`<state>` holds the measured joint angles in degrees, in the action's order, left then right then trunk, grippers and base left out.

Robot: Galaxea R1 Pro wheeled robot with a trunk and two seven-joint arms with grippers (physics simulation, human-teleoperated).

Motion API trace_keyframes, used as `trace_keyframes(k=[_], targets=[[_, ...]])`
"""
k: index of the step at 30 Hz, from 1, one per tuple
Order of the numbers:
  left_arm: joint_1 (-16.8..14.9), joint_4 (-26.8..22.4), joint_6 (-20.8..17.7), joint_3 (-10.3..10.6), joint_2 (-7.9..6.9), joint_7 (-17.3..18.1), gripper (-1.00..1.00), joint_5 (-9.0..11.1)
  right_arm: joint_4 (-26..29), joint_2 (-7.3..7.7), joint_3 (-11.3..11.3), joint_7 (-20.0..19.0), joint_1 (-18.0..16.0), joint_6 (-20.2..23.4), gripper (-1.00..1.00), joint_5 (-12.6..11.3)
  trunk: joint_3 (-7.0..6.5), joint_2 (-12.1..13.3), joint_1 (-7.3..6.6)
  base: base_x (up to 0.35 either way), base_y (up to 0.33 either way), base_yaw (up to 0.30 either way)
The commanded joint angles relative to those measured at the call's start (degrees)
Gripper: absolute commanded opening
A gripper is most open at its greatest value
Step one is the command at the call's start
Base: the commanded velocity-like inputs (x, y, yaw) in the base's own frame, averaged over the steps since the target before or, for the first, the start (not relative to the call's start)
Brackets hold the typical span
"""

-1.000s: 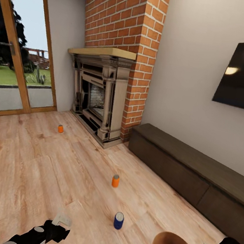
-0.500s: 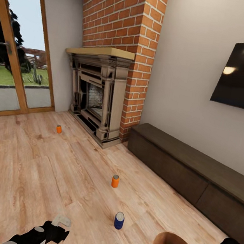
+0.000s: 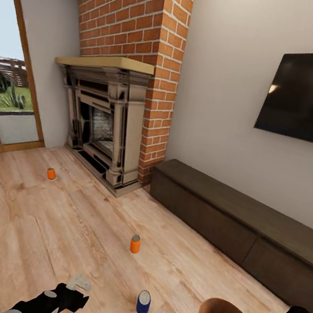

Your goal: Put the three can of soda from the living room inside the tash can in the kitchen.

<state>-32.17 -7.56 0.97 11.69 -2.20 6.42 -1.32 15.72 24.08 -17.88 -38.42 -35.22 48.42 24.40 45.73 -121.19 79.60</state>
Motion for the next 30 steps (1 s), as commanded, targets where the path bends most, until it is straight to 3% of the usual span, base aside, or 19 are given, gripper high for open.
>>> trace_keyframes(k=[1, 11, 22, 30], targets=[[0.0, 0.0, 0.0, 0.0, 0.0, 0.0, 1.0, 0.0, 0.0, 0.0, -0.3, -0.3, 0.0, 0.5, -1.0, -1.1, -0.05, 0.0, 0.0, 0.319, -0.018, -0.238], [0.0, -0.2, 0.3, 0.0, 0.0, 0.2, 1.0, 0.0, 0.0, 0.17, -1.5, -0.3, 0.0, 0.5, -1.0, -1.1, -0.46, 0.0, 0.0, 0.12, 0.001, -0.239], [0.0, -0.1, -0.1, 0.0, 0.08, 0.4, 1.0, -0.2, 0.0, 0.19, -1.7, -0.3, 0.0, 0.5, -1.0, -1.1, -0.94, 0.0, 0.0, 0.017, 0.277, -0.239], [0.0, -0.1, -0.1, 1.0, 0.09, 0.3, 1.0, -0.1, 0.0, 0.17, -1.8, -0.3, 0.0, 0.5, -1.0, -1.0, -1.3, 0.0, 0.0, 0.195, 0.252, -0.239]])
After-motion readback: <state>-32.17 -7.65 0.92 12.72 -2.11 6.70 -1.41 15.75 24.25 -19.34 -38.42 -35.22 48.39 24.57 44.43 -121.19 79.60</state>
